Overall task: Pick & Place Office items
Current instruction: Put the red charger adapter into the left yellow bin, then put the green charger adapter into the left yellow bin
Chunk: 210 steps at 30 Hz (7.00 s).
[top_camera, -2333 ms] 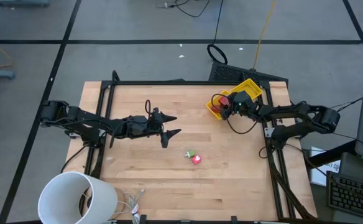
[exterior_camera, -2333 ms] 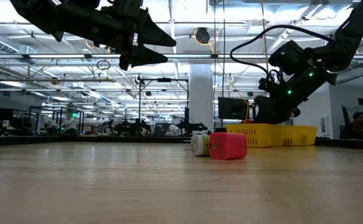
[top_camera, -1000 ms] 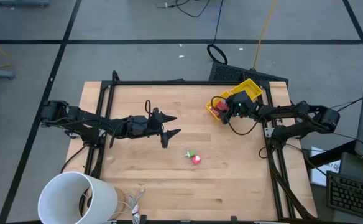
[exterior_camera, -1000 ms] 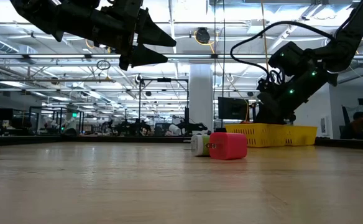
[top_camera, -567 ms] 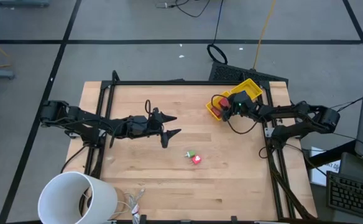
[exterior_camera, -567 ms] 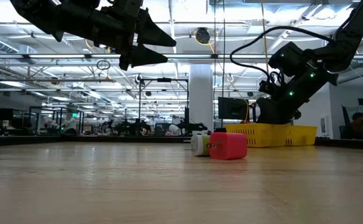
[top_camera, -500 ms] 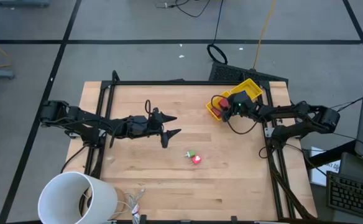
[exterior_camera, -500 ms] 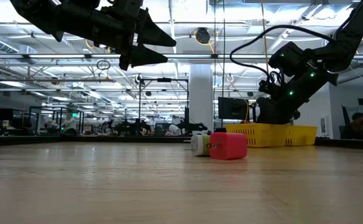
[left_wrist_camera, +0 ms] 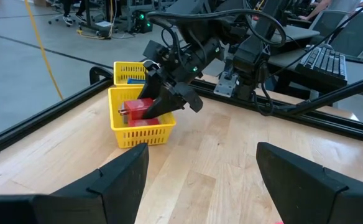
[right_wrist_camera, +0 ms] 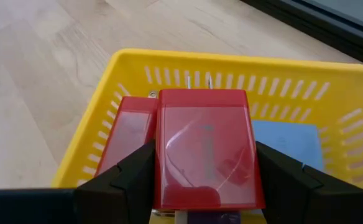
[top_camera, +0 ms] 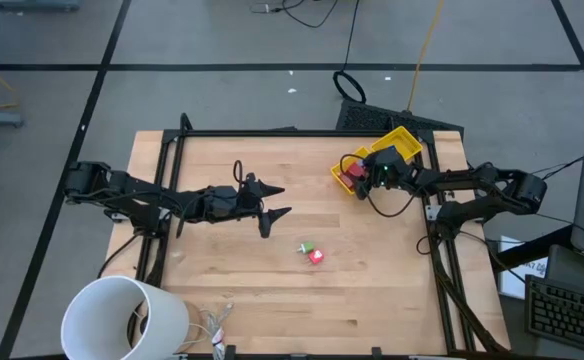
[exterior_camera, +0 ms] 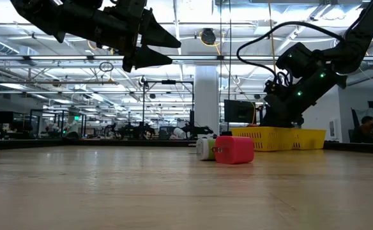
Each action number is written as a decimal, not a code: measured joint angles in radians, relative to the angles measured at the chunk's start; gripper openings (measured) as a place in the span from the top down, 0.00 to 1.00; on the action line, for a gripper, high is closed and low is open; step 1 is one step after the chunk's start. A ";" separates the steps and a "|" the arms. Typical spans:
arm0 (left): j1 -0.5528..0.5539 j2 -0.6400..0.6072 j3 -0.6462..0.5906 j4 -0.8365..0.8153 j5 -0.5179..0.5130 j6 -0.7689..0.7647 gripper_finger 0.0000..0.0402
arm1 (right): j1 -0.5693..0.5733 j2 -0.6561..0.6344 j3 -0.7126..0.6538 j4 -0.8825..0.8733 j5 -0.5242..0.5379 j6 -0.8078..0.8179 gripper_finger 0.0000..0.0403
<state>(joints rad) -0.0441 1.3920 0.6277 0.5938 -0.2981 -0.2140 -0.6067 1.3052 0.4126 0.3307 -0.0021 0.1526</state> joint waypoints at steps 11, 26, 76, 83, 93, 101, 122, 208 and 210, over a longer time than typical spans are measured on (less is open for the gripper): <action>0.000 0.000 0.000 0.000 0.000 0.000 0.26 | 0.000 0.000 0.000 -0.016 0.131 -0.015 0.47; 0.000 0.000 0.000 0.000 0.000 0.000 0.26 | -0.001 0.000 0.001 0.002 0.004 0.001 0.47; 0.000 0.000 0.000 0.000 0.000 -0.001 0.26 | -0.001 0.000 0.000 -0.004 0.106 -0.008 0.32; 0.000 0.000 0.000 0.000 0.000 0.000 0.26 | 0.000 -0.011 0.000 0.011 0.105 -0.008 0.23; 0.000 0.000 0.000 -0.001 0.000 0.001 0.26 | 0.004 -0.186 0.000 0.009 -0.083 0.048 0.26; -0.014 0.004 0.000 -0.028 0.051 -0.058 0.26 | 0.090 -0.333 0.000 0.014 -0.395 0.019 0.28; -0.136 0.427 0.348 -0.410 0.092 0.028 0.26 | 0.177 -0.393 0.000 0.246 -0.388 -0.016 0.29; -0.119 0.225 0.435 -0.513 0.089 -0.132 0.66 | 0.792 0.234 0.125 0.765 0.159 -1.103 0.45; -0.119 0.224 0.435 -0.512 0.088 -0.132 0.65 | 0.792 0.234 0.131 0.758 0.158 -1.092 0.50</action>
<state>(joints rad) -0.1631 1.6165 1.0626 0.0820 -0.2102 -0.3460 0.1856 1.5394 0.5438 1.0885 0.1558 -0.9393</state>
